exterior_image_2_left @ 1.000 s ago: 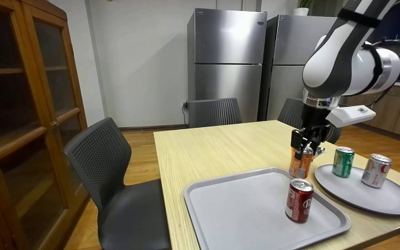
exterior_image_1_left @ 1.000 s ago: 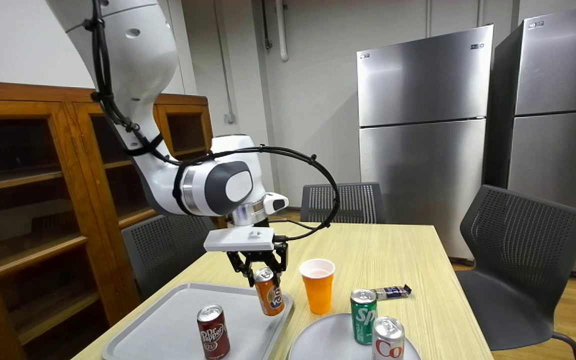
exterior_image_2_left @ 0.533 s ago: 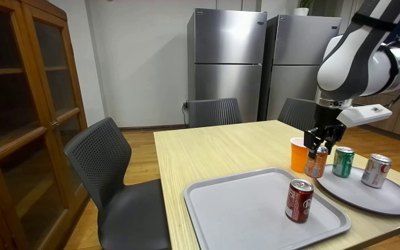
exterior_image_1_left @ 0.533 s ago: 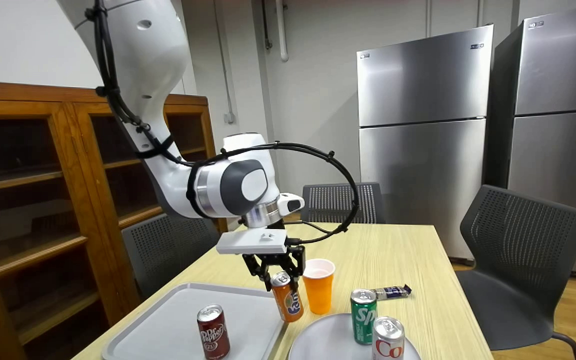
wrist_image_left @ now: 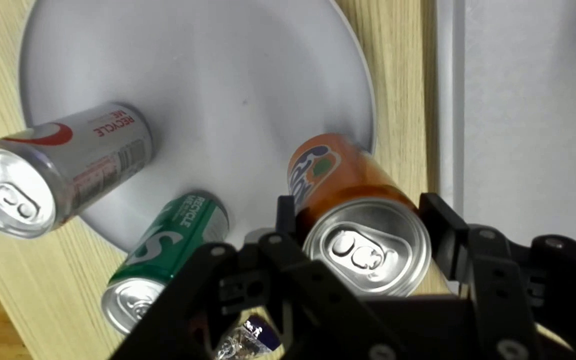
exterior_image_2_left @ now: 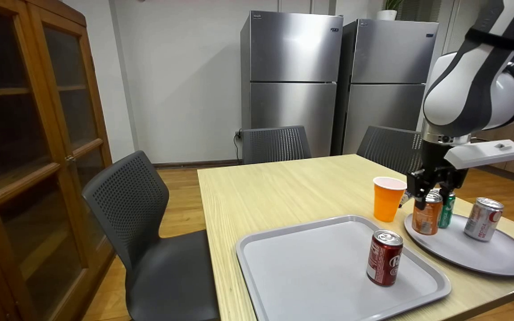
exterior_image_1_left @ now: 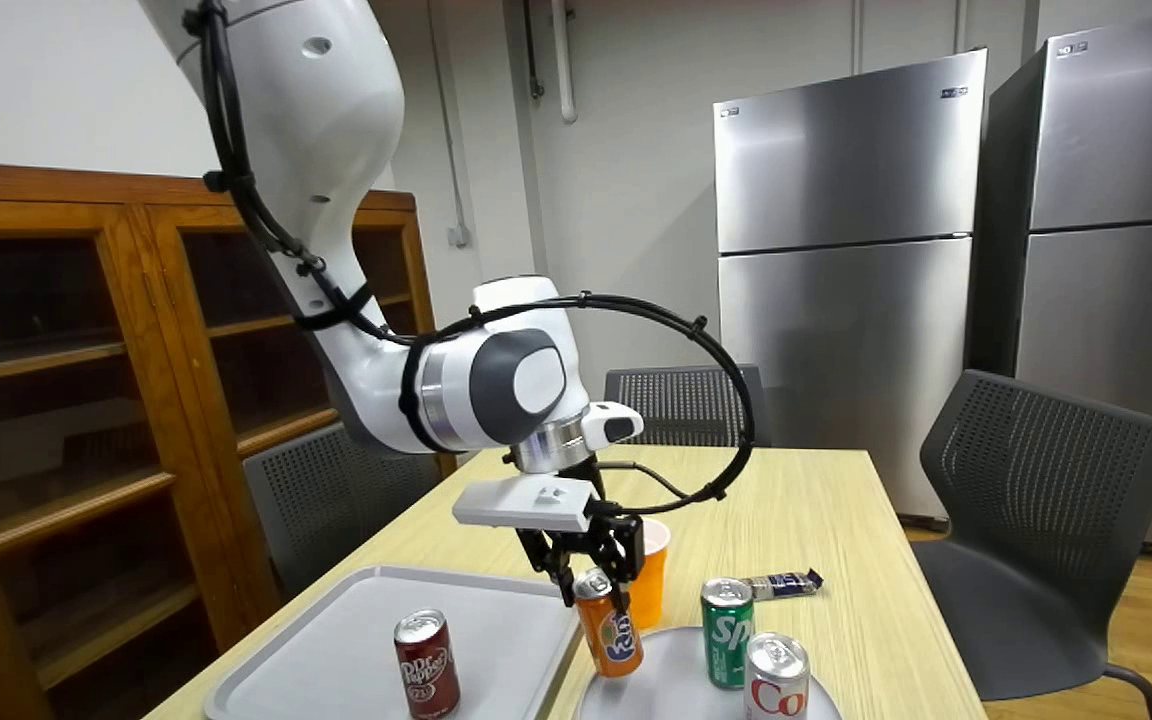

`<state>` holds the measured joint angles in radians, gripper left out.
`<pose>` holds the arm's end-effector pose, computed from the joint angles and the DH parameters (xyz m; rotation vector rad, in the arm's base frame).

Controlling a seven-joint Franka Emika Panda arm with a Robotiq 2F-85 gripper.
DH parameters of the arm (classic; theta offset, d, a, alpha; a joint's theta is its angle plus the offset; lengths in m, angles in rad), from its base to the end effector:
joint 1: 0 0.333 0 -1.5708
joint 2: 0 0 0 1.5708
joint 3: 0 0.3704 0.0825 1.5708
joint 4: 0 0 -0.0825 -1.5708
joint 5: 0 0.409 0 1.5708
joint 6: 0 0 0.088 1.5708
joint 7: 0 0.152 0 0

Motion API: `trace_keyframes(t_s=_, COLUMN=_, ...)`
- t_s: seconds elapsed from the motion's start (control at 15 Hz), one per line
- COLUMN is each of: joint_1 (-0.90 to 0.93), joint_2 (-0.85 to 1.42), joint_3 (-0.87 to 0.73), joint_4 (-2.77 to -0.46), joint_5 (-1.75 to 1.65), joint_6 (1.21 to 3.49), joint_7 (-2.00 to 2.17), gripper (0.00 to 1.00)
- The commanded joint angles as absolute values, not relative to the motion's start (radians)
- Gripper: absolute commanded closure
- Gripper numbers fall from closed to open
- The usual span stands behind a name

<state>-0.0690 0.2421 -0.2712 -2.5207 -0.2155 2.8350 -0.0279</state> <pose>0.4683 -0.1635 0.1818 2.9890 -0.1481 0.0720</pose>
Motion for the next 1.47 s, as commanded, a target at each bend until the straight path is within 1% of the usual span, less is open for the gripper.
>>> trace_keyframes(t_s=0.0, joint_1=-0.073, joint_2=0.264, joint_3=-0.28, joint_4=-2.491, joint_5=-0.226, joint_6=2.808, joint_7=0.041, gripper=0.62)
trace_keyframes(t_s=1.0, joint_1=-0.108, joint_2=0.36, joint_3=-0.271, joint_4=-2.396, joint_5=-0.12, joint_6=2.792, joint_7=0.058, gripper=0.62)
trace_keyframes(t_s=1.07, joint_1=-0.104, joint_2=0.361, joint_3=-0.276, joint_4=-2.396, joint_5=-0.12, joint_6=2.795, joint_7=0.059, gripper=0.12)
trace_keyframes(t_s=1.13, joint_1=-0.106, joint_2=0.358, joint_3=-0.274, joint_4=-2.396, joint_5=-0.116, joint_6=2.793, joint_7=0.053, gripper=0.1)
trace_keyframes(t_s=1.27, joint_1=-0.104, joint_2=0.349, joint_3=-0.277, joint_4=-2.398, joint_5=-0.115, joint_6=2.795, joint_7=0.055, gripper=0.0)
trace_keyframes(t_s=1.4, joint_1=-0.099, joint_2=0.333, joint_3=-0.283, joint_4=-2.403, joint_5=-0.12, joint_6=2.797, joint_7=0.059, gripper=0.0)
